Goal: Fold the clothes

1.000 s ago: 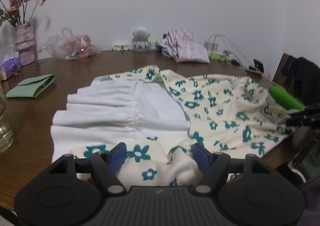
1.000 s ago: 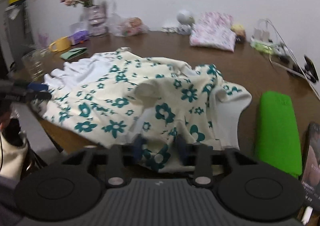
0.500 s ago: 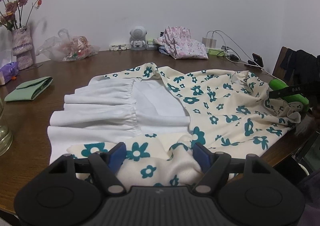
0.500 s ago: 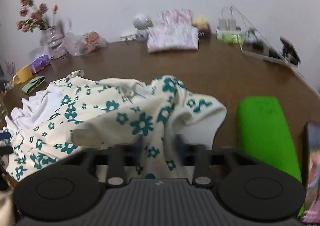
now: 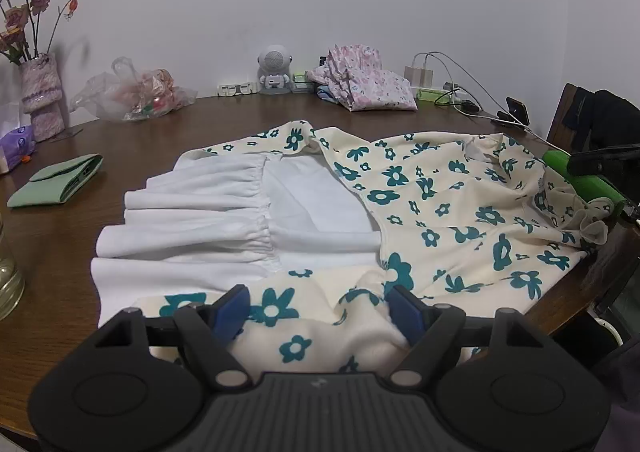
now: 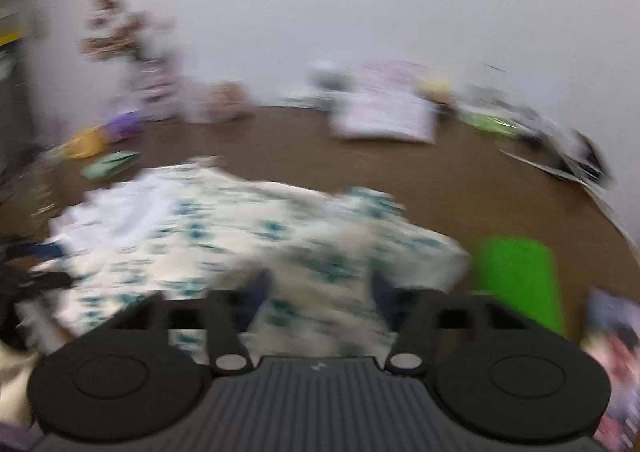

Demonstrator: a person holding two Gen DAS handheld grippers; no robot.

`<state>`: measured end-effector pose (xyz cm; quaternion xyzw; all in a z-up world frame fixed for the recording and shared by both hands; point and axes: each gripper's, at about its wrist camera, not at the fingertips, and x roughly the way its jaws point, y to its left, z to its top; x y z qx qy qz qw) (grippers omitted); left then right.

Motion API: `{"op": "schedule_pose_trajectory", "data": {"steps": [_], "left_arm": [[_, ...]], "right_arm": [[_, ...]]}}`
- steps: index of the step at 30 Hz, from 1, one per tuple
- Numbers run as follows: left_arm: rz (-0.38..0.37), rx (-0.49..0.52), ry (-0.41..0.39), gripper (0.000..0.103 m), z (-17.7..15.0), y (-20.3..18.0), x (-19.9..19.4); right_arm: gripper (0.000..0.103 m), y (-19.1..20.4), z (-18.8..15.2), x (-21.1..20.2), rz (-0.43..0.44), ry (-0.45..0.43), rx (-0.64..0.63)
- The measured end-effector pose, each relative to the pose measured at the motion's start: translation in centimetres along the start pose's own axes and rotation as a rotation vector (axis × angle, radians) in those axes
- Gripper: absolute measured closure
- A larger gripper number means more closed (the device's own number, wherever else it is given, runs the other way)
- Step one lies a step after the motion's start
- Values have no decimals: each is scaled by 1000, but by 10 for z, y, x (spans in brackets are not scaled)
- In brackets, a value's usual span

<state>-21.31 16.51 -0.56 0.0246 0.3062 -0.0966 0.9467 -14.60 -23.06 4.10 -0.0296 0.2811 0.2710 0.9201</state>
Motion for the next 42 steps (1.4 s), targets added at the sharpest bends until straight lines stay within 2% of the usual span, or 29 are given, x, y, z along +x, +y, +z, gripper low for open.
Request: {"op": "schedule_pose_trajectory", "data": {"steps": [1, 2, 3, 4, 6, 10, 14, 17, 20, 21, 22, 25, 27, 30, 33, 38, 42], "left_arm": [[1, -2, -2, 26, 0, 0, 0], [3, -4, -4, 26, -1, -1, 0], [4, -5, -6, 26, -1, -1, 0], [5, -2, -7, 25, -1, -2, 0], [4, 2, -4, 25, -1, -2, 0], [-2, 8, 6, 25, 1, 0, 1], [-2, 12, 2, 24, 0, 0, 2], [-2, 16, 2, 23, 1, 0, 3], [-4, 16, 5, 23, 2, 2, 1], [-6, 16, 2, 23, 2, 3, -1], [-16, 12, -10, 23, 2, 5, -4], [-51, -3, -64, 23, 3, 13, -16], [-78, -15, -108, 23, 3, 18, -26], [-131, -16, -127, 20, 3, 27, -37], [-182, 38, -113, 19, -1, 28, -46], [-253, 103, -95, 19, -10, 19, -43], [-259, 119, -79, 20, -12, 16, -31]], "right_arm": [[36, 10, -1, 9, 16, 16, -47], [37, 15, -3, 22, -8, 39, -73], [46, 20, -6, 34, -32, 62, -98], [67, 24, -8, 46, -55, 83, -120], [94, 18, -11, 55, -96, 93, -84], [99, 11, -10, 23, -106, 76, -74], [99, 4, -8, -4, -118, 95, -84], [98, 3, -17, 10, -141, 147, -88], [83, 11, -16, 7, -99, 139, -88], [73, 13, -12, 1, -78, 114, -84], [69, 15, -8, -5, -58, 89, -81], [68, 22, 1, -16, 25, 22, -99], [68, 28, -2, -14, 115, 15, -123], [61, 40, -9, -7, 196, 18, -184], [43, 49, -22, -2, 283, 2, -234], [42, 58, -36, 2, 301, 30, -277], [42, 60, -43, -1, 304, 29, -271]]}}
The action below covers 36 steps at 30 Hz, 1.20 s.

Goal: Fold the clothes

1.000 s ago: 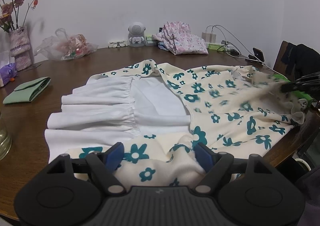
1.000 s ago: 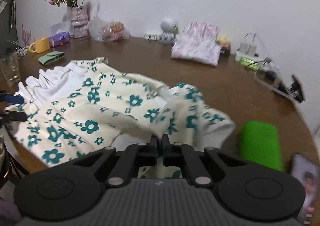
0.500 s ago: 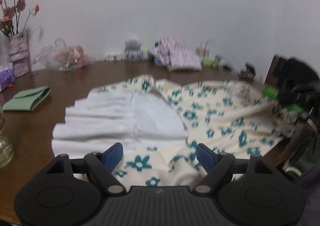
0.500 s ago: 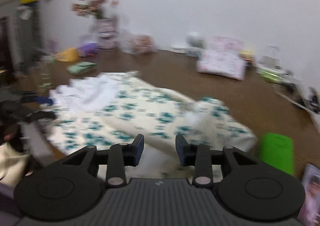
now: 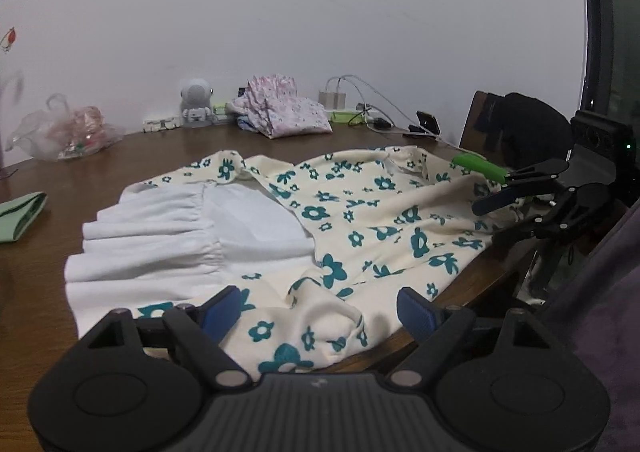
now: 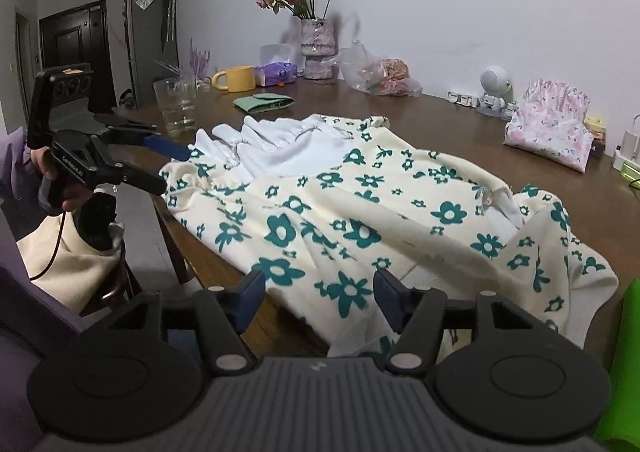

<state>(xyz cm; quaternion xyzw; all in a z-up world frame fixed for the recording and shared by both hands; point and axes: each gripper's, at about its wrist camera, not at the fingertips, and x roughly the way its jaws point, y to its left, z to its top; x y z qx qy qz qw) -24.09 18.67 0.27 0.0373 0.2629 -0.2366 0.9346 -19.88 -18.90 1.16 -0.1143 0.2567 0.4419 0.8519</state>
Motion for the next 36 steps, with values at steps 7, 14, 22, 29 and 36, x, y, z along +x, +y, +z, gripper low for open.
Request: {"op": "schedule_pose_trajectory", "data": {"steps": [7, 14, 22, 29, 36], "left_arm": [[24, -11, 25, 54, -1, 12, 14], [17, 7, 7, 38, -4, 14, 2], [-6, 7, -19, 30, -8, 18, -13], [-12, -4, -9, 46, -11, 19, 5], [-17, -16, -28, 32, -16, 18, -2]], "right_arm": [[52, -3, -10, 3, -31, 16, 12], [52, -2, -10, -3, -22, -4, 0], [51, 1, -8, 2, -6, -4, -10], [52, 0, -10, 11, 0, 1, -11], [50, -4, -12, 1, -44, -9, -1]]}}
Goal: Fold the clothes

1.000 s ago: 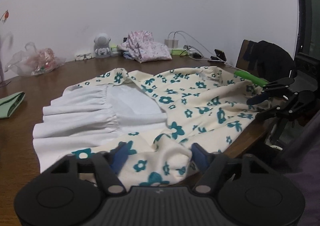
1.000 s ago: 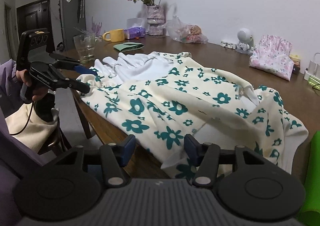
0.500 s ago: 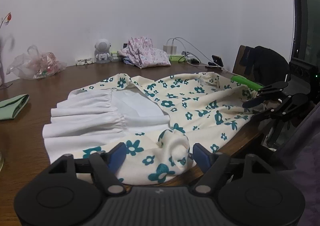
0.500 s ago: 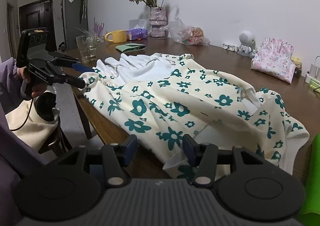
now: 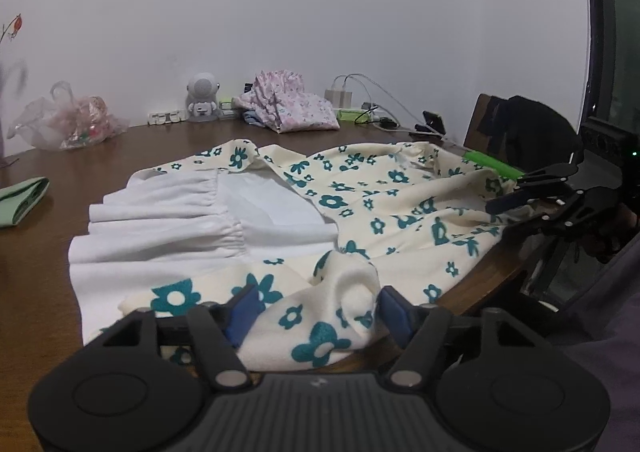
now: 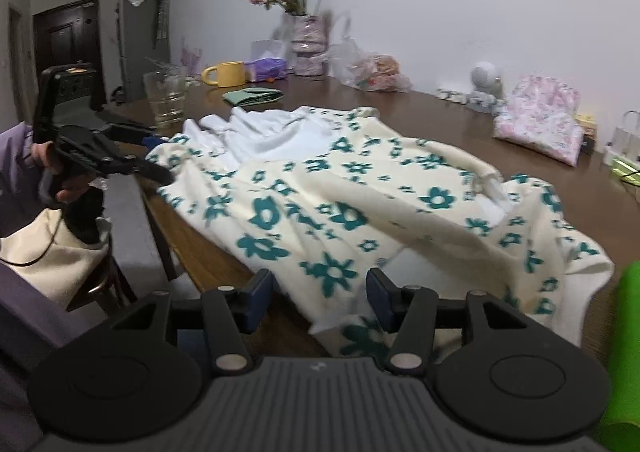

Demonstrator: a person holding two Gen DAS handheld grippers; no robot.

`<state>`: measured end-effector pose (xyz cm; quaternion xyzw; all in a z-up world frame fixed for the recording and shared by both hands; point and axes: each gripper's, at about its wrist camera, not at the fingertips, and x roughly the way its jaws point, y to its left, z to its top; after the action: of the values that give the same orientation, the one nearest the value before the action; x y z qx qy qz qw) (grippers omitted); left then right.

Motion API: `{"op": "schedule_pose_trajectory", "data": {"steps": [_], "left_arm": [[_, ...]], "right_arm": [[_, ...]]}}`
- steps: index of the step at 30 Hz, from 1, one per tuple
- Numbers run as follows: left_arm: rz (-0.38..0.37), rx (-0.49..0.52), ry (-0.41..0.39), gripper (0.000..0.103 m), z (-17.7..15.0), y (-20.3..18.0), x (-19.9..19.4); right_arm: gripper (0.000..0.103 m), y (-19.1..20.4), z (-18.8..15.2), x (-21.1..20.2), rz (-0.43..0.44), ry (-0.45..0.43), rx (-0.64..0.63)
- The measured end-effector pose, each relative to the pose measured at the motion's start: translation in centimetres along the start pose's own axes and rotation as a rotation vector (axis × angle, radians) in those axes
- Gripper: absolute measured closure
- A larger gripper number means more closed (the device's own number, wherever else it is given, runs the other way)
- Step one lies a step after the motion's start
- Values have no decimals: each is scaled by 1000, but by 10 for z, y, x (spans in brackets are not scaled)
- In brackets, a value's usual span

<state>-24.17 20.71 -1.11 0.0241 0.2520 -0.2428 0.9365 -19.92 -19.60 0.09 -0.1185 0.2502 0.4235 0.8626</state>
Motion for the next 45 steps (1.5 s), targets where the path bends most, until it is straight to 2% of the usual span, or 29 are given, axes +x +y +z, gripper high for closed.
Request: {"op": "schedule_pose_trajectory", "data": {"steps": [2, 10, 12, 14, 15, 17, 18, 20, 21, 24, 30, 31, 33, 35, 37, 38, 40, 42, 43, 44, 45], "left_arm": [[-7, 9, -9, 26, -1, -2, -3], [-18, 39, -18, 24, -7, -6, -1], [-4, 47, -19, 26, -7, -6, 2], [18, 62, -22, 39, -8, -7, 5], [24, 67, -26, 43, -8, -6, 5], [12, 57, -38, 60, -9, -4, 4], [6, 48, -42, 64, -10, -2, 4], [3, 49, -41, 82, -7, -2, 3], [0, 55, -39, 84, -5, -3, 2], [-16, 111, -34, 88, 11, -4, 0], [-60, 235, -54, 89, 70, 9, 11], [-61, 258, -51, 88, 79, 12, 18], [-45, 277, -20, 78, 93, 19, 40], [-19, 278, 22, 53, 103, 28, 63], [15, 259, 49, 53, 104, 36, 75], [32, 249, 63, 53, 105, 40, 80], [46, 210, 57, 50, 104, 46, 73], [10, 166, 6, 32, 99, 47, 45], [-10, 159, -18, 14, 94, 44, 33], [-30, 160, -34, 10, 89, 40, 23], [-48, 180, -32, 10, 83, 32, 18]], "right_arm": [[49, 0, 1, -5, -3, -15, 3], [41, 9, -2, -1, 28, 4, -67], [41, 9, -1, 2, 23, 14, -86], [42, 11, 0, 3, 12, 15, -102], [44, 12, 0, 3, 7, 12, -107], [53, 15, 1, 3, -3, 6, -116], [63, 17, 0, 4, -8, 7, -119], [77, 20, -1, 6, -22, 1, -119], [90, 20, -1, 6, -22, -4, -116], [98, 18, 3, 2, -10, -32, -113], [99, -7, 30, -4, -4, -78, -20], [99, -15, 36, 0, -8, -71, 4], [98, -31, 48, 12, -34, -32, 50], [94, -43, 58, 29, -89, 27, 80], [72, -47, 65, 52, -214, 99, 57], [68, -45, 67, 61, -264, 114, 37], [66, -40, 71, 63, -304, 97, 28], [66, -33, 75, 54, -311, 35, 34], [66, -29, 77, 48, -294, -8, 44], [66, -26, 79, 43, -273, -48, 54], [66, -23, 81, 43, -221, -59, 62]]}}
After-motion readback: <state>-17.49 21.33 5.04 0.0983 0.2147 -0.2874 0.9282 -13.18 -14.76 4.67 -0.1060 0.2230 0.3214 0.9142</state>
